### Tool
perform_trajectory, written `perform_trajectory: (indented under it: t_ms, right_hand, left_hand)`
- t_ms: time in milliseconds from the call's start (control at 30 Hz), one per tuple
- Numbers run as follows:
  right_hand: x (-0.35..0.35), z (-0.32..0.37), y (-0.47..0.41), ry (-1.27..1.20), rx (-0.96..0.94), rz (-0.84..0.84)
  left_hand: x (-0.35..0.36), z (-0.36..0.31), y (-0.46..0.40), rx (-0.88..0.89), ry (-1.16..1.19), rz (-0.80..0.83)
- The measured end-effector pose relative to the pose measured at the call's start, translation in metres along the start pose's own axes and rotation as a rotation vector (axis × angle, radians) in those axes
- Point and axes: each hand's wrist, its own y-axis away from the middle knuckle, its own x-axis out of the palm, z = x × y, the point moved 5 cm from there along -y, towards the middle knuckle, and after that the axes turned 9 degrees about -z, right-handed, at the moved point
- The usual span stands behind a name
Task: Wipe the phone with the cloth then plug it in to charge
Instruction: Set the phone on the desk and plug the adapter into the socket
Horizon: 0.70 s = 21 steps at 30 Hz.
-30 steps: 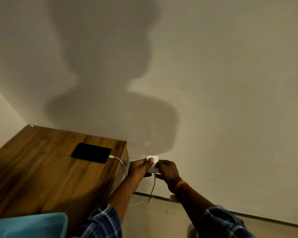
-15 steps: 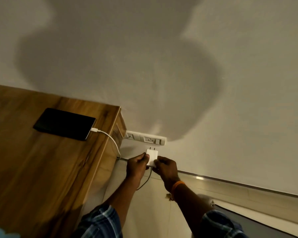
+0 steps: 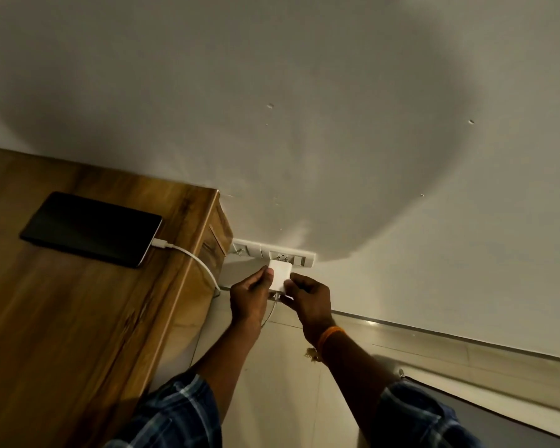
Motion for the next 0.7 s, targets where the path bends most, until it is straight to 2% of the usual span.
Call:
perform_trajectory:
  t_ms: [267, 433, 700]
  right_hand:
    - [0.009, 0.006, -0.013, 0.01, -0.024, -0.104]
    - [0.008, 0.005, -0.014, -0.02, -0.035, -0.07]
    - [0.014, 0.017, -0.02, -0.099, 0.083, -0.106]
  left_hand:
    - [0.011, -0.015, -0.005, -0.005, 0.095, -0.007]
    - [0.012, -0.006, -0.011, -0.023, 0.104, 0.018]
    - [0.018, -0.021, -0.01, 0.001, -0.015, -0.082]
